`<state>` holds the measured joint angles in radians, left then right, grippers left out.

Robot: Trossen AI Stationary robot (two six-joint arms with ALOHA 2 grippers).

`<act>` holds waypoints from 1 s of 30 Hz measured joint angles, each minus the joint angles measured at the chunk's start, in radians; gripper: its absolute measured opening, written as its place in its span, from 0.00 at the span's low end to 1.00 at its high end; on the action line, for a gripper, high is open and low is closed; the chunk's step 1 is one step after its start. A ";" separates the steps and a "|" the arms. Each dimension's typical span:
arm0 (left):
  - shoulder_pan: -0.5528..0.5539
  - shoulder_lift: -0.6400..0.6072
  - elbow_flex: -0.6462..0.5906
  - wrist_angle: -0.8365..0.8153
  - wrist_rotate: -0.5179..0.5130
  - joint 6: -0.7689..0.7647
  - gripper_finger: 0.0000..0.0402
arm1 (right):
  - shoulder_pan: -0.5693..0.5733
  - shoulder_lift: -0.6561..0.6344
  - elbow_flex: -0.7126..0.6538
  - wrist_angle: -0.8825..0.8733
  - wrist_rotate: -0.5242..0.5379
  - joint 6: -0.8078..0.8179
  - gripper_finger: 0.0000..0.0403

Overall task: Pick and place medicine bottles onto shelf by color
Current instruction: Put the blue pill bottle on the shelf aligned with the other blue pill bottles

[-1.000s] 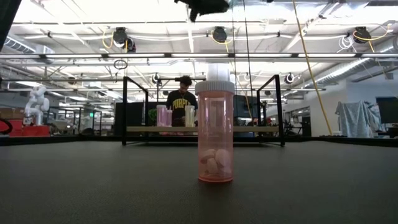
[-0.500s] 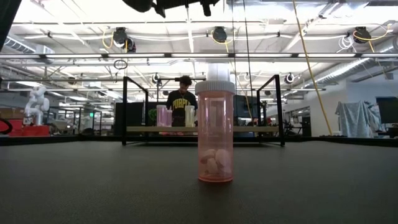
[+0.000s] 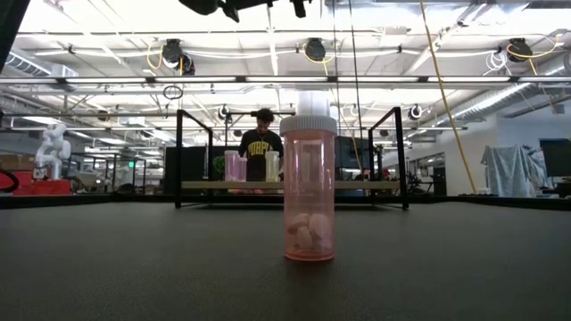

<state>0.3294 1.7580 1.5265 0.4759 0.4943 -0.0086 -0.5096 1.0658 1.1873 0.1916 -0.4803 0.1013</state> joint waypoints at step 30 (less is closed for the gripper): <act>0.005 0.000 0.000 -0.084 0.001 0.005 0.27 | -0.007 0.028 0.000 -0.034 -0.120 0.017 0.29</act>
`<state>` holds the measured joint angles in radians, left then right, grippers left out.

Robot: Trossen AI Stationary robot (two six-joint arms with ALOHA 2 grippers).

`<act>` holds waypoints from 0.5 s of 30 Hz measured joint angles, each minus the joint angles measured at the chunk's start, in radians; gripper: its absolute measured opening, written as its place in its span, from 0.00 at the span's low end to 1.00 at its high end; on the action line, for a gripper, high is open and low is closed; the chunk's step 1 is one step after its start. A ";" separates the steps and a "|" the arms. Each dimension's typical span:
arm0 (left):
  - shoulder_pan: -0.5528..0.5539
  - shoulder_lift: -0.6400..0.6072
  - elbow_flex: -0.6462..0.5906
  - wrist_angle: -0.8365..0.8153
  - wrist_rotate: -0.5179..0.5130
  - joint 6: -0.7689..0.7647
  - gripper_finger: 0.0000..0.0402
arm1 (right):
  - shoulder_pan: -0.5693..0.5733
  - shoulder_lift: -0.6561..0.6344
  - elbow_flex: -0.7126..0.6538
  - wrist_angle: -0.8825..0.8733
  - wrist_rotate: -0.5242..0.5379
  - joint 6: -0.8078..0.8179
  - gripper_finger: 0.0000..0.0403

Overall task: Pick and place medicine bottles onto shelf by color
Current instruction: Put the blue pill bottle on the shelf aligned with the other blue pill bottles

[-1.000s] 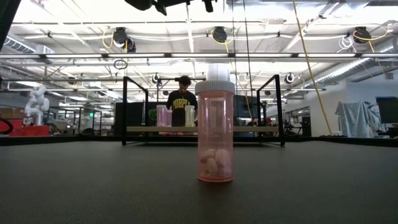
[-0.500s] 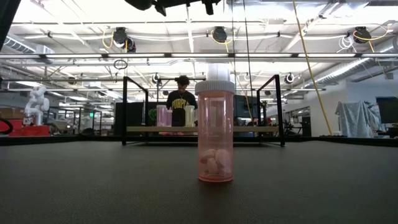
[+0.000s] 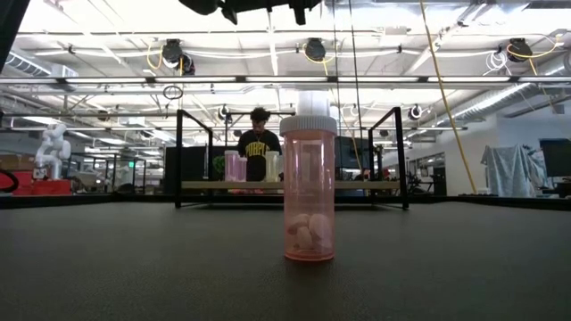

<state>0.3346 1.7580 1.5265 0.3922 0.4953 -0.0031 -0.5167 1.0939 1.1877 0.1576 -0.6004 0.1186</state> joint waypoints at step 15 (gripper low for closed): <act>0.115 -0.205 0.001 -0.599 -0.191 0.140 0.96 | 0.004 0.115 -0.015 -0.106 0.213 -0.111 0.29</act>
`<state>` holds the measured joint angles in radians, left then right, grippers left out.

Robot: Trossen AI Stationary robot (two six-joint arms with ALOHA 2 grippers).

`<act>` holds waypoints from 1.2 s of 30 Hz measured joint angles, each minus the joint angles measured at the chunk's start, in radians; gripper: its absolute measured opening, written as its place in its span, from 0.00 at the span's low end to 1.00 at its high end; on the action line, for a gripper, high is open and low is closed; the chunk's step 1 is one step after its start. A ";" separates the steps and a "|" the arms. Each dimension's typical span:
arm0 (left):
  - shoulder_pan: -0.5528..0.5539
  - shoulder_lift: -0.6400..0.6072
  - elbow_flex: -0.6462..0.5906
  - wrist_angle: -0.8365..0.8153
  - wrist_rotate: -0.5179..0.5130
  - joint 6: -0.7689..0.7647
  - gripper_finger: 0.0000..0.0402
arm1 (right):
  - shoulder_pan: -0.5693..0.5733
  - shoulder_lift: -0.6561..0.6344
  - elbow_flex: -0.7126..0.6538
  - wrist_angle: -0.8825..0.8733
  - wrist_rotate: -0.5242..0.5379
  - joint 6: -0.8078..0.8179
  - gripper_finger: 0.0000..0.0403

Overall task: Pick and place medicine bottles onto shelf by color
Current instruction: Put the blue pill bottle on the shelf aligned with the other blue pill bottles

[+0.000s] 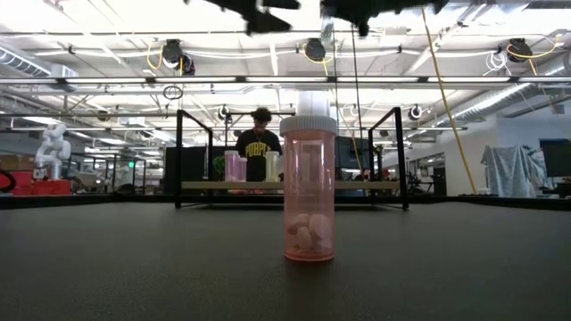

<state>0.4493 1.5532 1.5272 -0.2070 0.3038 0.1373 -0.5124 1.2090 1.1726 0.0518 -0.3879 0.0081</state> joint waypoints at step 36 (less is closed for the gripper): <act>0.067 -0.253 -0.001 -0.403 -0.238 0.265 0.79 | 0.056 0.543 -0.272 0.505 0.308 -0.111 0.29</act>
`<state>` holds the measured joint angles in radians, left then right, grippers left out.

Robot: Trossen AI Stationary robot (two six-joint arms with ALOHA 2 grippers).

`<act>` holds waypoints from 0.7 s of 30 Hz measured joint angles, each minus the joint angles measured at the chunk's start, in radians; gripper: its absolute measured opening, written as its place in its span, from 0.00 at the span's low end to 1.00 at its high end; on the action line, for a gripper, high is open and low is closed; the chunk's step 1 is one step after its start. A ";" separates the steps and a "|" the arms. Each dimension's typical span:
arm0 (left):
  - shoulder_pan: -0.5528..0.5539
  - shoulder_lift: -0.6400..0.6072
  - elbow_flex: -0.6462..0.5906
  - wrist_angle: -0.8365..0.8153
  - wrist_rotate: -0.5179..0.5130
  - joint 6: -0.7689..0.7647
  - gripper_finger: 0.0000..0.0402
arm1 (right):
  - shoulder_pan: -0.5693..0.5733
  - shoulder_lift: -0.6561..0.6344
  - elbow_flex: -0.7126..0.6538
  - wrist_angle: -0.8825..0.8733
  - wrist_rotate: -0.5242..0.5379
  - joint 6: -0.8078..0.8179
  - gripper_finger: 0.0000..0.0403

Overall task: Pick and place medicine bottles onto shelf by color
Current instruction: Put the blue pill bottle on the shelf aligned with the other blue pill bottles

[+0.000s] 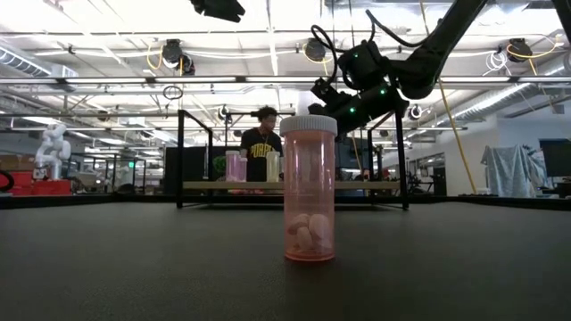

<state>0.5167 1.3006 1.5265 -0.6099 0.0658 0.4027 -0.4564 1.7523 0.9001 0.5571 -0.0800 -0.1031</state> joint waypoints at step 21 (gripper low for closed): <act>0.036 0.069 -0.204 0.342 0.321 -0.143 0.71 | 0.032 -0.360 0.000 0.223 -0.165 0.367 0.29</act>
<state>0.5532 1.3700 1.3226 -0.2678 0.3866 0.2601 -0.4241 1.3920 0.9005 0.7799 -0.2445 0.2640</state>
